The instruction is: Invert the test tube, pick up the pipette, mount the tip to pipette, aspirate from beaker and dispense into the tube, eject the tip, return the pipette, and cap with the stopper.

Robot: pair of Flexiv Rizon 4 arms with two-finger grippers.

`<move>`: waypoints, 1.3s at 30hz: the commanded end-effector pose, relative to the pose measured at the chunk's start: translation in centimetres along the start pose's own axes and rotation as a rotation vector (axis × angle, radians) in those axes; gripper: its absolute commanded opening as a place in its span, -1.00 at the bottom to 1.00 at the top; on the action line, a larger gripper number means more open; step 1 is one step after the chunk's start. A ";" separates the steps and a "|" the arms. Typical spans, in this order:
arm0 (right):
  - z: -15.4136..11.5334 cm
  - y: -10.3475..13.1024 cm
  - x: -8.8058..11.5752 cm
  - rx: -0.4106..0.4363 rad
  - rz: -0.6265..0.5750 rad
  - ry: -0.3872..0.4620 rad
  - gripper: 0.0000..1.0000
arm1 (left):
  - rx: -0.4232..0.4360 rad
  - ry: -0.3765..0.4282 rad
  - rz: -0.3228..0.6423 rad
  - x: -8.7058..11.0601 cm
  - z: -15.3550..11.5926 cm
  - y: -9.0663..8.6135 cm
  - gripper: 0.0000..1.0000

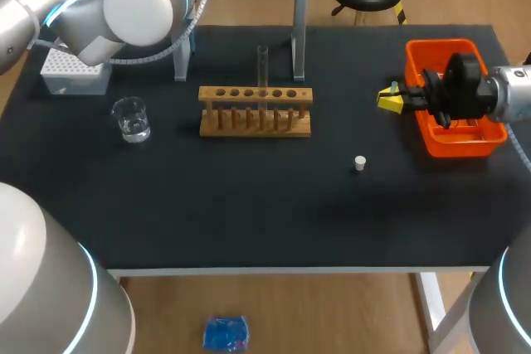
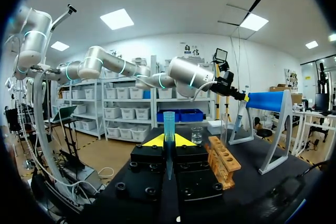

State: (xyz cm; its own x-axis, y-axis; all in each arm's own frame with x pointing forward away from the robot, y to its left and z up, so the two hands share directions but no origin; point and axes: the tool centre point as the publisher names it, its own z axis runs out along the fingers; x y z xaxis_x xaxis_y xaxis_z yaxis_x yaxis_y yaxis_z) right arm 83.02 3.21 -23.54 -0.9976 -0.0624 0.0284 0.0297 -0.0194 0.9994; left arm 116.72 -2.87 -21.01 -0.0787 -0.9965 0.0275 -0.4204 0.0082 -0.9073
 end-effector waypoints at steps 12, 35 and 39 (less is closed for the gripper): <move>-0.1 0.0 0.0 0.000 0.000 0.002 -1.00 | -0.010 -0.001 -0.001 0.0 0.7 -0.1 -0.14; -0.1 0.0 0.0 0.000 0.000 0.002 -1.00 | -0.007 -0.013 -0.015 -0.2 1.0 0.2 -0.26; -0.1 0.0 0.0 0.000 0.000 0.002 -1.00 | -0.007 -0.013 -0.016 -0.2 1.1 0.2 -0.27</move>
State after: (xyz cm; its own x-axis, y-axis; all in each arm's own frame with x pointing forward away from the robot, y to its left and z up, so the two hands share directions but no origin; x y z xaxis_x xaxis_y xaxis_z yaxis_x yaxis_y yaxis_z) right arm 83.02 3.21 -23.54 -0.9976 -0.0624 0.0284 0.0297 -0.0194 0.9994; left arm 117.35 -2.62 -21.59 -0.0606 -0.9975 0.0358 -0.4259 -0.0066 -0.9047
